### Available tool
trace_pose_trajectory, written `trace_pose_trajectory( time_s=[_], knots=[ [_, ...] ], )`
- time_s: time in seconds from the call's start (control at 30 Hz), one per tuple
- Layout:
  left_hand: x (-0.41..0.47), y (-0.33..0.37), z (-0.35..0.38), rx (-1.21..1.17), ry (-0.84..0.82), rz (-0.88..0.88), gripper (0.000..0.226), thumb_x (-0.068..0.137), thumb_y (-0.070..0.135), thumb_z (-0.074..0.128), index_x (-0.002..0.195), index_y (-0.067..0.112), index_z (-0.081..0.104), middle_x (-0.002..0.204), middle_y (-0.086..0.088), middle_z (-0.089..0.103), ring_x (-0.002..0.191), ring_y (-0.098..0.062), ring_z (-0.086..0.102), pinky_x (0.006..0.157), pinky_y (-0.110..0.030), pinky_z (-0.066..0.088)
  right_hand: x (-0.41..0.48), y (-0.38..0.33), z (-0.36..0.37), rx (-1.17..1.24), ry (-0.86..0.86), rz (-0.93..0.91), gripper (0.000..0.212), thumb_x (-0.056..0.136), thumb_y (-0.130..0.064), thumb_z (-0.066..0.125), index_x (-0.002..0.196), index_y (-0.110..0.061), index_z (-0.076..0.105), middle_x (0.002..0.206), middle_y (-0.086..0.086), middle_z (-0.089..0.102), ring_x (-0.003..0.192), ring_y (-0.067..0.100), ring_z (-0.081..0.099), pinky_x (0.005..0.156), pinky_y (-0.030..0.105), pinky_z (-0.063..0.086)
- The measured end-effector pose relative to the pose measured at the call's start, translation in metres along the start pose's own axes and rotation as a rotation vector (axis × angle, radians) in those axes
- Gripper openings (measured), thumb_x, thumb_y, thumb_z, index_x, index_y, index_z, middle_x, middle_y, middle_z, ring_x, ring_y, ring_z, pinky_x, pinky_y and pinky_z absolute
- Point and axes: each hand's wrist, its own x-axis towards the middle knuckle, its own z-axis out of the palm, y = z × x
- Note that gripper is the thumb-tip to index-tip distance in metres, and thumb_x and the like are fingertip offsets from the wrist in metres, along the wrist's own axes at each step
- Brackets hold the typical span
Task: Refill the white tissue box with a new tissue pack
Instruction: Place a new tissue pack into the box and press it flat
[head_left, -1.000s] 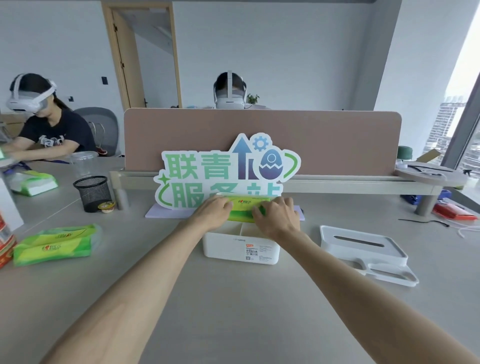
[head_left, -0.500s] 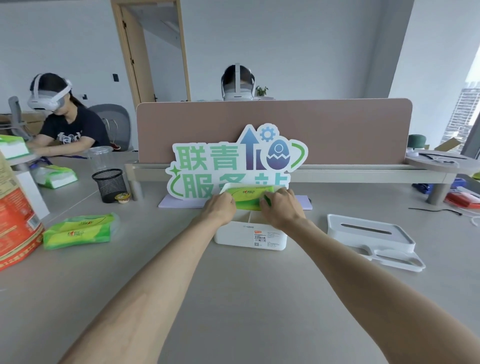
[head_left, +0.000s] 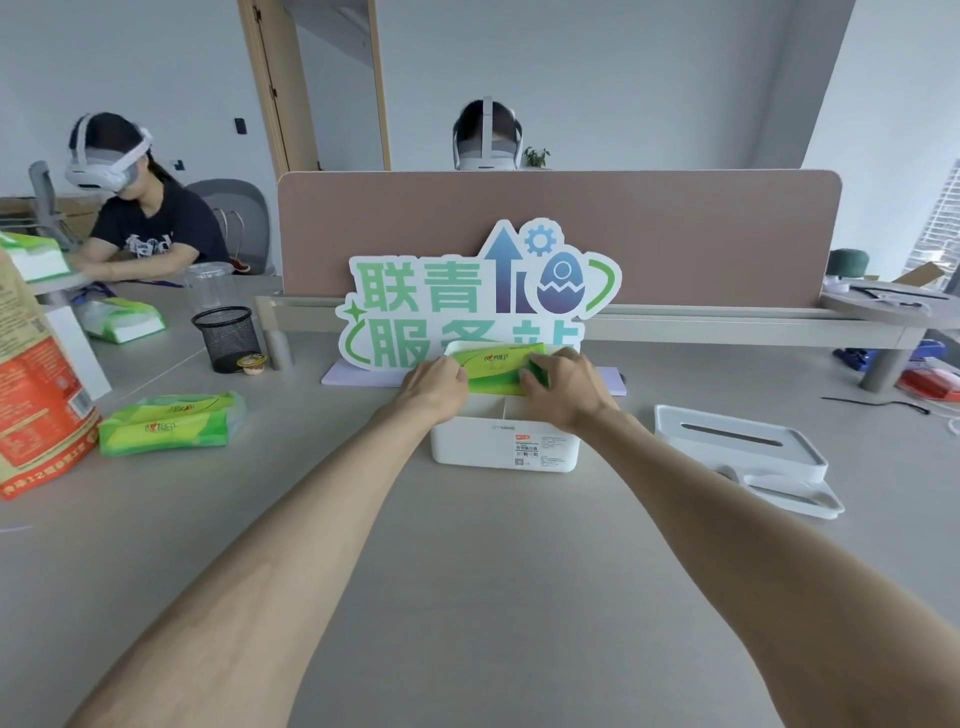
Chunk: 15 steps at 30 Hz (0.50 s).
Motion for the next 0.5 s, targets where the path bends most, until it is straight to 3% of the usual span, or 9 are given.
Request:
trace_pose_trajectory(
  time_s=[0.13,0.3,0.37,0.5],
  knots=[
    [-0.004,0.004,0.003,0.116,-0.040,0.047,0.028,0.096,0.018,0.030,0.097,0.005,0.055,0.116,-0.022,0.059,0.105,-0.037,0.056,0.080,-0.038,0.044,-0.003,-0.003,0.000,-0.063,-0.002,0.008,0.032,0.096,-0.033,0.040,0.102,-0.010,0.061,0.108,0.019,0.055,0.113,0.036,0.044,0.090,0.042,0.046],
    [-0.008,0.034,0.006,0.260,0.079,0.129,0.040,0.097,0.026,0.034,0.123,0.002,0.053,0.140,-0.015,0.044,0.132,-0.031,0.035,0.102,-0.047,0.039,-0.018,0.009,-0.021,-0.050,0.048,-0.005,0.034,0.098,-0.033,0.039,0.113,-0.014,0.063,0.119,0.015,0.058,0.120,0.035,0.044,0.084,0.037,0.040],
    [-0.009,0.054,0.010,0.281,0.115,0.201,0.042,0.097,0.025,0.035,0.129,0.003,0.051,0.146,-0.014,0.040,0.137,-0.030,0.031,0.109,-0.045,0.034,-0.026,0.023,-0.036,-0.012,0.096,0.006,0.033,0.096,-0.031,0.041,0.109,-0.014,0.067,0.119,0.015,0.061,0.120,0.037,0.046,0.092,0.040,0.044],
    [-0.011,0.095,0.029,0.179,0.136,0.312,0.038,0.094,0.022,0.037,0.123,0.006,0.056,0.139,-0.012,0.049,0.131,-0.028,0.040,0.104,-0.043,0.039,-0.051,0.061,-0.071,-0.037,0.136,0.080,0.028,0.087,-0.032,0.037,0.071,-0.019,0.055,0.083,0.006,0.053,0.100,0.037,0.052,0.078,0.040,0.049]
  ],
)
